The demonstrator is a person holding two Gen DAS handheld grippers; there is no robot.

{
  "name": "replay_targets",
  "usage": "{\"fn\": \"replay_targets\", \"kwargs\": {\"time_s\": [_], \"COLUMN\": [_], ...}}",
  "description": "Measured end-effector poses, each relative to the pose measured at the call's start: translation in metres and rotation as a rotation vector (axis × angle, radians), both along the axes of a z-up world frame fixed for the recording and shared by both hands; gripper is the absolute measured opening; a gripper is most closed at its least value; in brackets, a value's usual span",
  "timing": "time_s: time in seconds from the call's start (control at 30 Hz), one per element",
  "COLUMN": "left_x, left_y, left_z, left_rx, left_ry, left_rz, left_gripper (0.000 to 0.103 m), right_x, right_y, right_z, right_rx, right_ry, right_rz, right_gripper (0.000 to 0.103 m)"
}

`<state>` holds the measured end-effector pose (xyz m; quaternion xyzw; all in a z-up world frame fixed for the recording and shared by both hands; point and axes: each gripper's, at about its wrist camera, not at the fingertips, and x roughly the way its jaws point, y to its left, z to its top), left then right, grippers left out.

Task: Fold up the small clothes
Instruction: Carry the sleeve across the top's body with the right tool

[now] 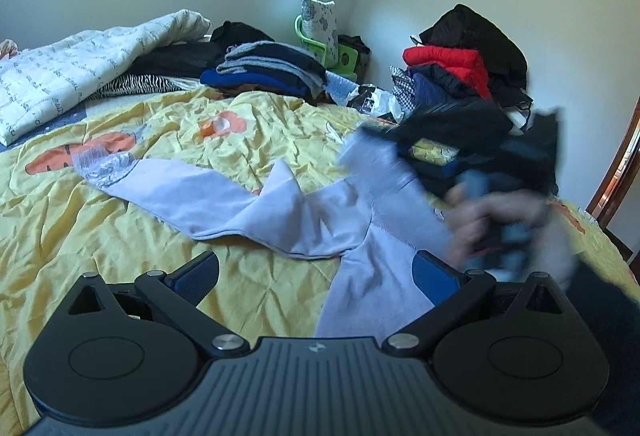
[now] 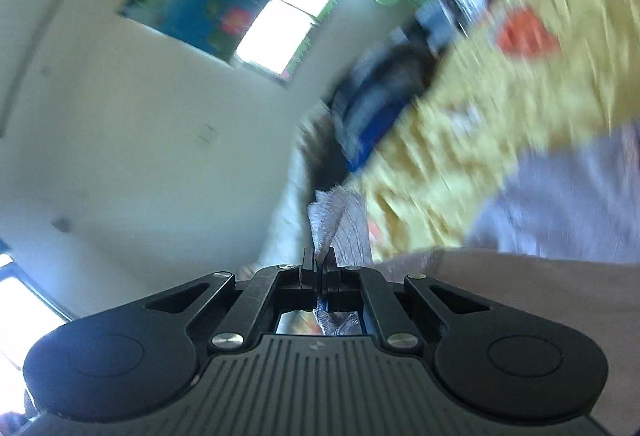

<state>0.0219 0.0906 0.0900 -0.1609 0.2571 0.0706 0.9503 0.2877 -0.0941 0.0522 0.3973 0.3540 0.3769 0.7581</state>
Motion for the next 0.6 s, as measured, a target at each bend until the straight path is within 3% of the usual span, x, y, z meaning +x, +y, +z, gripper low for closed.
{"fn": "replay_targets", "kwargs": {"time_s": [0.07,0.3,0.4,0.43,0.6], "left_x": [-0.002,0.001,0.003,0.002,0.001], "left_y": [0.001,0.005,0.003,0.002,0.002], "left_z": [0.001,0.001,-0.002,-0.003,-0.004], "left_rx": [0.005,0.003,-0.009,-0.006,0.001], "left_ry": [-0.008,-0.014,-0.005,-0.005,0.003], "left_rz": [-0.002,-0.003,-0.009,-0.012,-0.011], "left_gripper": [0.103,0.103,0.103,0.103,0.103], "right_x": [0.000,-0.008,-0.008,-0.009,-0.026], "right_y": [0.012,0.013,0.001,-0.003,-0.051], "right_z": [-0.019,-0.037,-0.050,-0.054,-0.044], "right_rx": [-0.011,-0.103,-0.202,-0.234,-0.184], "right_ry": [0.042,0.032,0.101,0.138,0.133], "right_rz": [0.007,0.016,0.012,0.028,0.022], "right_gripper": [0.007,0.007,0.024,0.045,0.051]}}
